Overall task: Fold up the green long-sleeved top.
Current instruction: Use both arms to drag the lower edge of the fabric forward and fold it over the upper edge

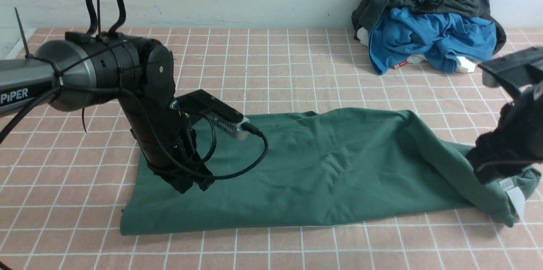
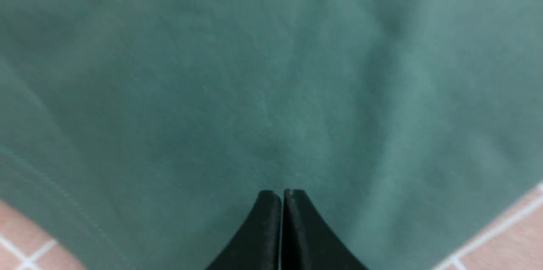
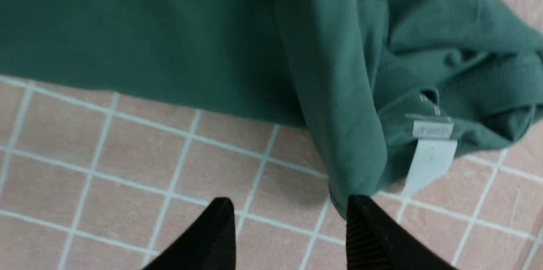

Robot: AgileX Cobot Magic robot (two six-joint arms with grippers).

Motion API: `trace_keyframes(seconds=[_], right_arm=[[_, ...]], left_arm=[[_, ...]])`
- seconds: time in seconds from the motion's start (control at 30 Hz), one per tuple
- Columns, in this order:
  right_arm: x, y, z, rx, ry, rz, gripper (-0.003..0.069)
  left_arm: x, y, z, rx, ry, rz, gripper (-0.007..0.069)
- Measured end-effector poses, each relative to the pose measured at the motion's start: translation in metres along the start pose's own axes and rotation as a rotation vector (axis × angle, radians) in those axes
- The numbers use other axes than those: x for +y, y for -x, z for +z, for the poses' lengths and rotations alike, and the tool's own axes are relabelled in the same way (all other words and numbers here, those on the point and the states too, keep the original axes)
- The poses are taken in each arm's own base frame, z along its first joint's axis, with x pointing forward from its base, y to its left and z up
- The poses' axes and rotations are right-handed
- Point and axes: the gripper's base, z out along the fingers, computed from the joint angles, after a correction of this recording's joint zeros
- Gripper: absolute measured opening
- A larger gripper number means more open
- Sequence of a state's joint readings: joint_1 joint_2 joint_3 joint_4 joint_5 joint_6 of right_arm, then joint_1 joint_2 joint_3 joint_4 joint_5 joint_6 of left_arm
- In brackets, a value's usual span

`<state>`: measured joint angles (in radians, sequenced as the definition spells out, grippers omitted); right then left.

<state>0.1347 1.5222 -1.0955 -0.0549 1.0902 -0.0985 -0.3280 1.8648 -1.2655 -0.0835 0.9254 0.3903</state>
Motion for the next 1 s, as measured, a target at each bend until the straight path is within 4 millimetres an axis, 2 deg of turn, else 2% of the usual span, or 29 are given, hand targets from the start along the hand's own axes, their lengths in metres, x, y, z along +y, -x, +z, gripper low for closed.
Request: trace_keyframes(seconds=[0.13, 0.27, 0.53, 0.6, 0.63, 0.7, 0.77, 0.8, 0.83, 0.9, 0.93, 1.0], right_arm=[[-0.001, -0.014, 0.023, 0.021, -0.043, 0.026, 0.0363], [-0.001, -0.012, 0.038, 0.02, -0.053, 0.034, 0.0382], [-0.006, -0.007, 0.084, 0.111, -0.124, 0.038, 0.0384], [-0.006, -0.007, 0.088, 0.118, -0.124, 0.038, 0.0377], [-0.005, -0.007, 0.089, 0.12, -0.123, 0.038, 0.0347], [-0.006, -0.007, 0.086, 0.116, -0.126, 0.039, 0.0304], [-0.007, -0.007, 0.071, 0.102, -0.132, 0.047, 0.0156], [-0.007, -0.008, 0.069, 0.106, -0.131, 0.047, 0.0144], [-0.008, -0.005, 0.052, 0.09, -0.128, 0.043, 0.0062], [-0.01, 0.001, 0.033, 0.058, -0.115, 0.045, 0.0029], [-0.013, 0.006, 0.019, 0.049, -0.1, 0.048, 0.0024], [-0.021, 0.014, 0.004, 0.039, -0.082, 0.064, 0.0022]], left_arm=[[0.0, -0.004, 0.01, -0.02, 0.012, -0.003, -0.0003], [0.0, -0.005, 0.012, -0.032, 0.017, -0.005, -0.0003], [0.0, -0.004, 0.013, -0.042, 0.015, -0.01, -0.0003], [0.0, -0.004, 0.012, -0.046, 0.016, -0.01, -0.0003], [0.0, -0.003, 0.012, -0.052, 0.019, -0.01, -0.0003], [0.0, -0.003, 0.012, -0.054, 0.019, -0.01, -0.0003], [0.0, -0.003, 0.012, -0.055, 0.019, -0.01, -0.0003], [0.0, -0.003, 0.012, -0.055, 0.02, -0.01, -0.0003], [0.0, -0.003, 0.012, -0.056, 0.019, -0.009, -0.0003], [0.0, -0.003, 0.012, -0.057, 0.019, -0.007, -0.0003], [0.0, -0.003, 0.012, -0.059, 0.02, -0.004, -0.0003], [0.0, -0.002, 0.012, -0.063, 0.021, -0.004, -0.0003]])
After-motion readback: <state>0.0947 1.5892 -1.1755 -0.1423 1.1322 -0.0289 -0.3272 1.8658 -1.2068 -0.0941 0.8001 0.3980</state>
